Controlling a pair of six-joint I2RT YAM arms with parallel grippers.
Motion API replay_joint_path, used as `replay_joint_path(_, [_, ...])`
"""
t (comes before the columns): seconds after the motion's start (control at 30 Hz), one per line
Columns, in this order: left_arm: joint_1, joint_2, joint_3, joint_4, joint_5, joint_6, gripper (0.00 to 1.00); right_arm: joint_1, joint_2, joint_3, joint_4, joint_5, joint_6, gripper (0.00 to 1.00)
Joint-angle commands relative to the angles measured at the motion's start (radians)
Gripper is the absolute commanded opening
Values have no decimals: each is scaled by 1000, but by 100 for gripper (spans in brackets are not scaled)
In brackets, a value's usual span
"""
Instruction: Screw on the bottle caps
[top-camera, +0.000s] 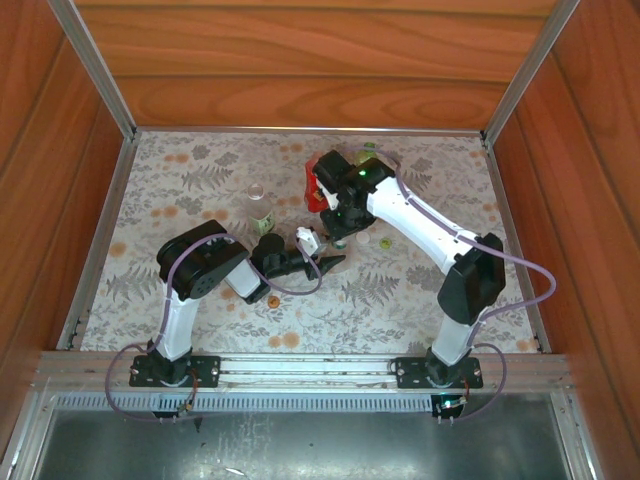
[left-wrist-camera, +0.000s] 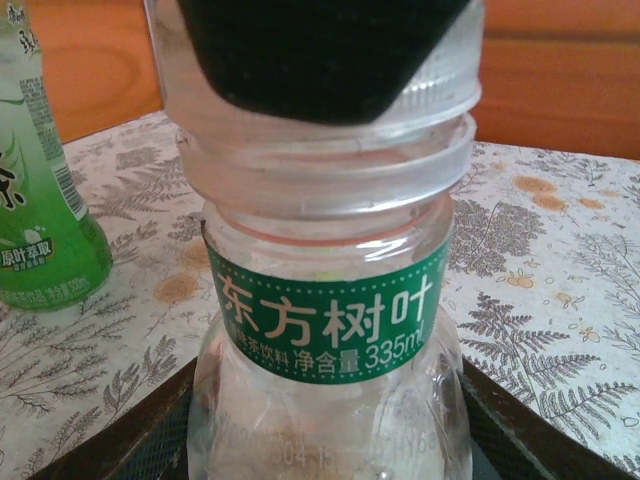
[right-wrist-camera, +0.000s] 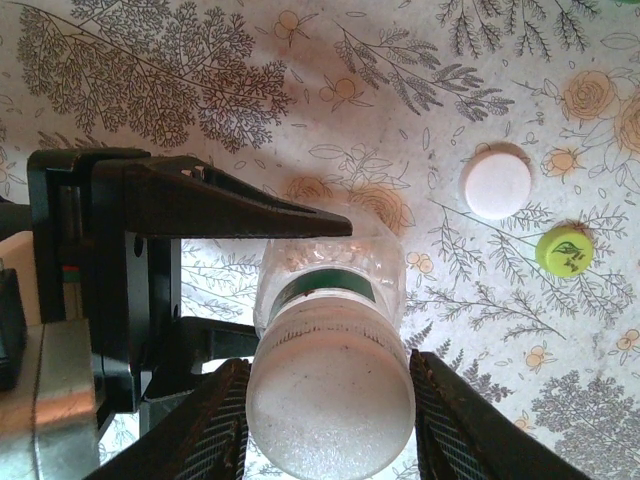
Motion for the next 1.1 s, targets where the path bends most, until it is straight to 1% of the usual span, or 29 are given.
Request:
replay_joint_path(0.0, [-9,21,1,-9,13,9,56,6,12,-20,-25,0,2,48])
replay_joint_path(0.03, [-9,21,2,-9,13,9,56,7,2,-24,-12,0,2,52])
replay_joint_path(0.13, [-8,21,1,-9,12,9,56,6,-38,-42,25,11,7,58])
replay_joint_path(0.17, [-9,21,2,-9,11,8,56,6,-52,-49,36,14,8,62])
replay_joint_path(0.27, [-9,21,2,-9,10,8,56,6,-83,-66,55,21,13,72])
replay_joint_path(0.33, [-8,21,2,-9,10,8,56,6,-113,-92,82,12,16,75])
replay_joint_path(0.43, [-9,20,2,-8,11,8,56,7,-187,-147,146,5,26,76])
replay_joint_path(0.5, [-10,20,-1,-8,12,7,56,5,-230,-193,197,15,34,73])
replay_joint_path(0.53, [-8,20,0,-9,13,7,56,3,-243,-212,215,19,35,70])
replay_joint_path(0.67, [-10,20,0,-9,14,8,56,-11,-265,-245,235,5,46,54])
replay_joint_path(0.7, [-9,20,0,-9,15,7,56,-13,-263,-251,235,8,50,48])
replay_joint_path(0.77, [-9,21,0,-8,16,8,56,-17,-255,-255,229,21,52,40])
replay_joint_path(0.8, [-9,20,0,-9,15,8,56,-18,-251,-258,229,23,52,38])
replay_joint_path(1.07, [-10,18,-2,-9,17,7,56,-25,-220,-276,233,22,48,29])
